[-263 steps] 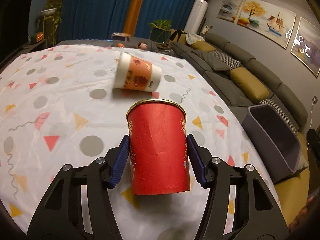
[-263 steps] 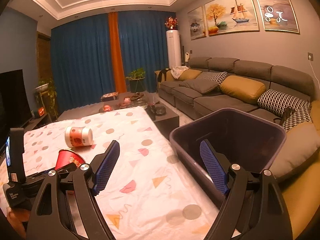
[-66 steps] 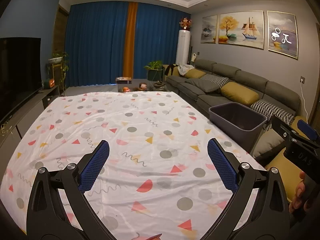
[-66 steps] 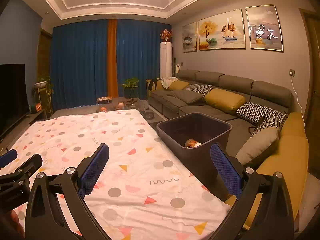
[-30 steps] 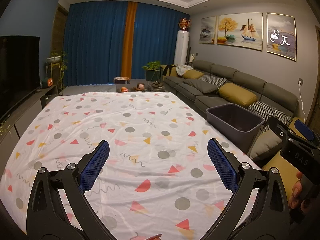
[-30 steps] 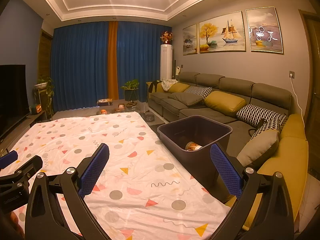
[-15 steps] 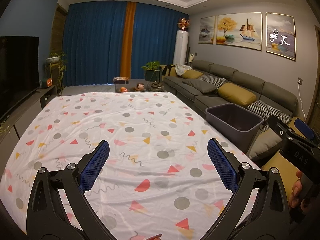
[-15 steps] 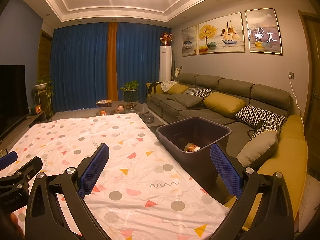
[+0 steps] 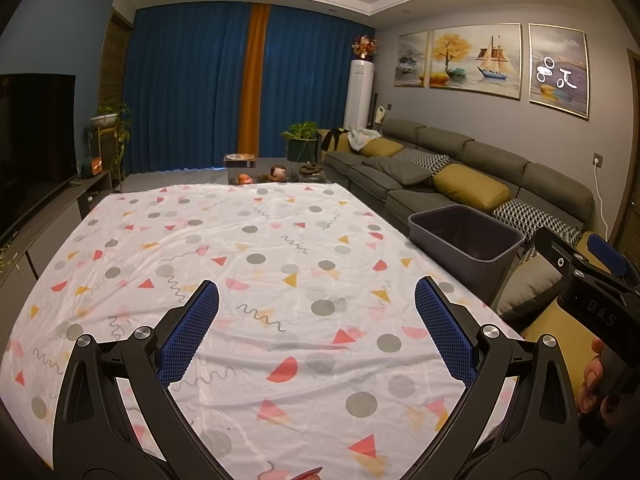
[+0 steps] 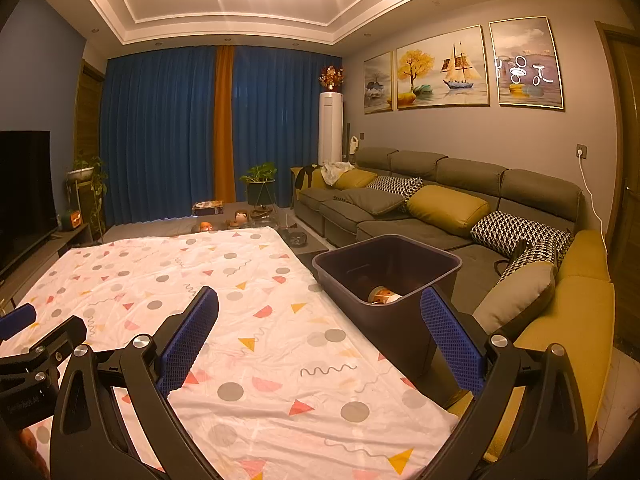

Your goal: Collect trash

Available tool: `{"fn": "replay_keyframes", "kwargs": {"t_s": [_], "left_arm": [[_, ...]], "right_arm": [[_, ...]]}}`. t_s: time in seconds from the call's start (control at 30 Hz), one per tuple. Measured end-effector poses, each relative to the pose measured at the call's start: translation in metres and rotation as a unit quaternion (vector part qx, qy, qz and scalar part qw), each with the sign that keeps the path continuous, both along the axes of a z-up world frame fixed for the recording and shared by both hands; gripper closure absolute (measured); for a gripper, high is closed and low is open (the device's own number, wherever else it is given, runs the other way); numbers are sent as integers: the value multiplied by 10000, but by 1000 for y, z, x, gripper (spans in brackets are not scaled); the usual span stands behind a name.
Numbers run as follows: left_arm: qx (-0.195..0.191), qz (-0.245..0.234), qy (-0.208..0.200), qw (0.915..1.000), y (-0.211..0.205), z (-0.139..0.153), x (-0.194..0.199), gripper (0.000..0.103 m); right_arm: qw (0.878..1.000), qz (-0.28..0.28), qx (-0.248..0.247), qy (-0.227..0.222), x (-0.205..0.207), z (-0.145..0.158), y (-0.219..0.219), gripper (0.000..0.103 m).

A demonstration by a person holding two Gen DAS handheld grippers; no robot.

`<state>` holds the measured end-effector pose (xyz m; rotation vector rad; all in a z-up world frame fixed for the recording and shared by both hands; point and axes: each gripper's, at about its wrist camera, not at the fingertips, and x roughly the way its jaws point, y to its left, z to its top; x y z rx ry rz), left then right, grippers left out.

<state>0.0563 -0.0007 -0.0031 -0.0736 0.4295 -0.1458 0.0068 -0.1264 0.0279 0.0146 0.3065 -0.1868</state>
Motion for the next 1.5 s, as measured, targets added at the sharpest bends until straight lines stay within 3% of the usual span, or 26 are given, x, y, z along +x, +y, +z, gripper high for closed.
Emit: {"fn": "replay_keyframes", "kwargs": {"t_s": [0.93, 1.13, 1.5], "left_arm": [[69, -105, -27, 9999, -6, 1, -2, 6], [84, -131, -30, 9999, -5, -2, -1, 22], [132, -149, 0, 9998, -6, -2, -1, 23]], "right_arm": [[10000, 0, 8, 23, -2, 0, -4, 6], [10000, -30, 37, 41, -1, -1, -5, 6], [10000, -7, 20, 38, -1, 0, -4, 6]]}}
